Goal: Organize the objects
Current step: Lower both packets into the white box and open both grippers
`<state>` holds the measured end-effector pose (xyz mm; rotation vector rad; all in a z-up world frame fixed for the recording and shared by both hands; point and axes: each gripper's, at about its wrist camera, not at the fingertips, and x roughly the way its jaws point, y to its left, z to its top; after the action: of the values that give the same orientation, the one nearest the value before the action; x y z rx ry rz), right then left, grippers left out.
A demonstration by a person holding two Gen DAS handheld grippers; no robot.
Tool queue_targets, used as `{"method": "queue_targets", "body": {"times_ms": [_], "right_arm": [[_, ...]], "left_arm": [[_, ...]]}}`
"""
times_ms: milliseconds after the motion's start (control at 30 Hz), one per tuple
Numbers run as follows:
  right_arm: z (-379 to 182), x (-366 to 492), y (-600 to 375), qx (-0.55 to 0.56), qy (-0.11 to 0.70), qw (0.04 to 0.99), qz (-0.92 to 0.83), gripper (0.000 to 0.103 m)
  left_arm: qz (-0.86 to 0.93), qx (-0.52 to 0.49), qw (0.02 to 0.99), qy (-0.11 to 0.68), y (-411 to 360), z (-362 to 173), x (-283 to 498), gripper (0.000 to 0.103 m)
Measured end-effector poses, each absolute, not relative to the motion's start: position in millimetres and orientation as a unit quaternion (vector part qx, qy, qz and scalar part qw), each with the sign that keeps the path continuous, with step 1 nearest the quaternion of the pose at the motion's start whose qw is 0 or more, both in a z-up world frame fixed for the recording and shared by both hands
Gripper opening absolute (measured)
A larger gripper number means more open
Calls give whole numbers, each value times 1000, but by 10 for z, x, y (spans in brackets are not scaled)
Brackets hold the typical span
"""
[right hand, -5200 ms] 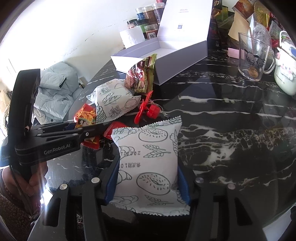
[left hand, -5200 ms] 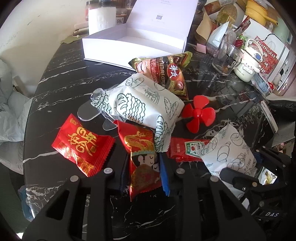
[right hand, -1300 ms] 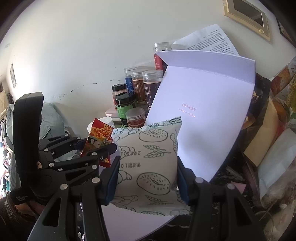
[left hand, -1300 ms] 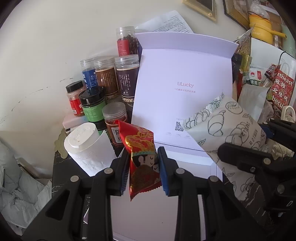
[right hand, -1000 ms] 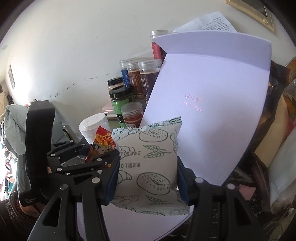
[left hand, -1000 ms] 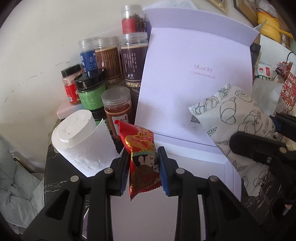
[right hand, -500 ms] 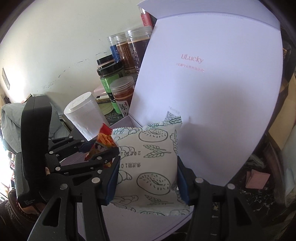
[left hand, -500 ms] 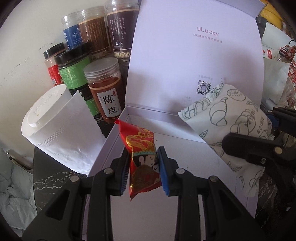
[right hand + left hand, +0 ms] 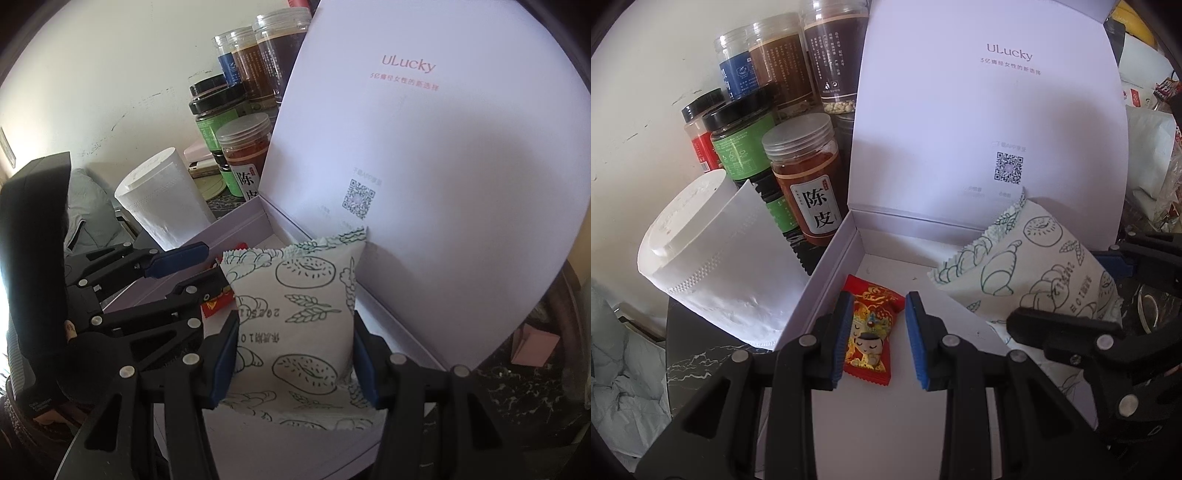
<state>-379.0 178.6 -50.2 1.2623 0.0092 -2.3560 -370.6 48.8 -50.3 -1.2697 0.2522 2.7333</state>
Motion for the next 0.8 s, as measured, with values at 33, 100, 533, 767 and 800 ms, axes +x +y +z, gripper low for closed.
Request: {"method": "queue_targets", "body": {"times_ms": [33, 100, 533, 767, 800], "right_arm": [[-511, -3795, 1788, 462, 4, 229, -857, 57], [-530, -3804, 1797, 468, 6, 225, -854, 57], [-322, -3672, 1841, 446, 8, 214, -869, 58], [-124, -3581, 1905, 427, 2, 202, -881, 66], [-108, -3568, 1907, 427, 3, 199, -882, 67]], "left_arm": [[903, -418, 58, 83, 487, -504, -3707, 28], [903, -417, 55, 85, 487, -510, -3713, 28], [914, -396, 45, 80, 353, -294, -3623, 36], [924, -377, 19, 69, 378, 20, -3482, 60], [924, -376, 17, 68, 388, 90, -3356, 61]]}}
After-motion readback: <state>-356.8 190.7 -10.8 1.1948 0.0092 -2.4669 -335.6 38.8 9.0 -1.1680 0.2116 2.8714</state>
